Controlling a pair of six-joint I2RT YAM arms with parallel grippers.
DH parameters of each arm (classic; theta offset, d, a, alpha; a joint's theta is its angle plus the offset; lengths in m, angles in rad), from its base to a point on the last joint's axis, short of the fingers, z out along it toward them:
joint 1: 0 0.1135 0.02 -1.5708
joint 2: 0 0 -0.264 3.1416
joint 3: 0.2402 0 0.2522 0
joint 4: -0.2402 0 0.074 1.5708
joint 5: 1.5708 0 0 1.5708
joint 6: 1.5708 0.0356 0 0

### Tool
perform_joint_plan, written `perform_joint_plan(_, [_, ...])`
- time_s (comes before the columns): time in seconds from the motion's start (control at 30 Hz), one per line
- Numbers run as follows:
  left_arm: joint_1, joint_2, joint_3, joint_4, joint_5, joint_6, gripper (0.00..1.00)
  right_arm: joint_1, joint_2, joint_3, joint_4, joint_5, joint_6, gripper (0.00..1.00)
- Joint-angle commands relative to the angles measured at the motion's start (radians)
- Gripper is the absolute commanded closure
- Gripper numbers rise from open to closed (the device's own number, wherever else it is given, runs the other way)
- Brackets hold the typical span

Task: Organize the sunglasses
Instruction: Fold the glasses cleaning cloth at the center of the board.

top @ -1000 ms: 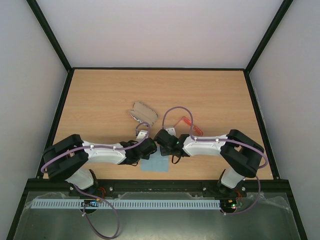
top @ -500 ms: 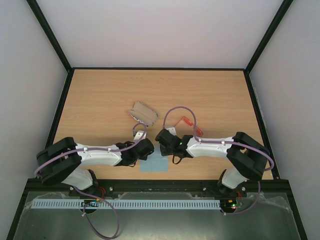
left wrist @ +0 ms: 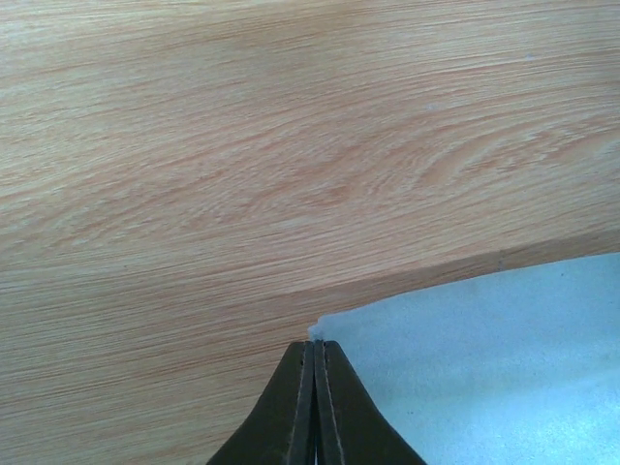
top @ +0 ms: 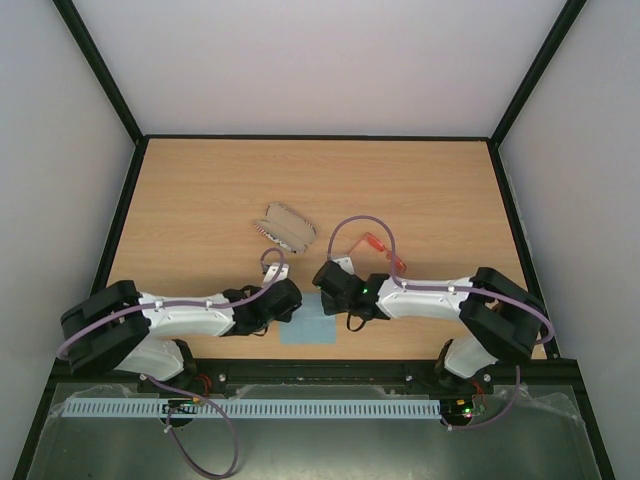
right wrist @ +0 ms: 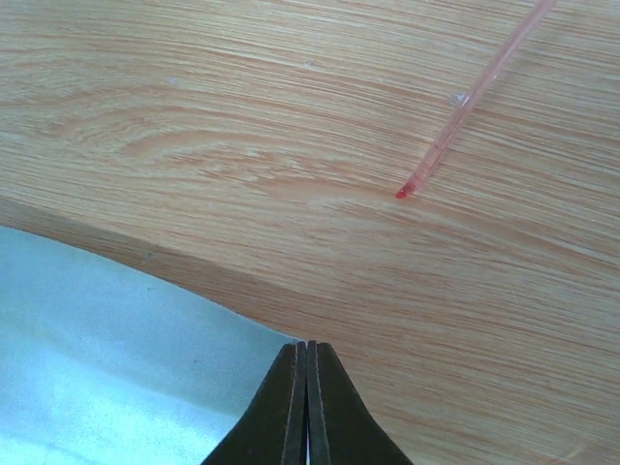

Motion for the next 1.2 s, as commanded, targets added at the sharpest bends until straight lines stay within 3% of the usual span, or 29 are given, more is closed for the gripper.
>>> perform_joint_plan(0.0, [-0.007, -0.025, -0.026, 0.012, -0.002, 0.014, 0.98, 0.015, -0.030, -0.015, -0.019, 0.015, -0.009, 0.99])
perform_joint_plan(1.17, [-0.032, -0.241, -0.194, 0.107, 0.033, -0.012, 0.98, 0.068, -0.069, -0.037, -0.032, 0.045, -0.009, 0.99])
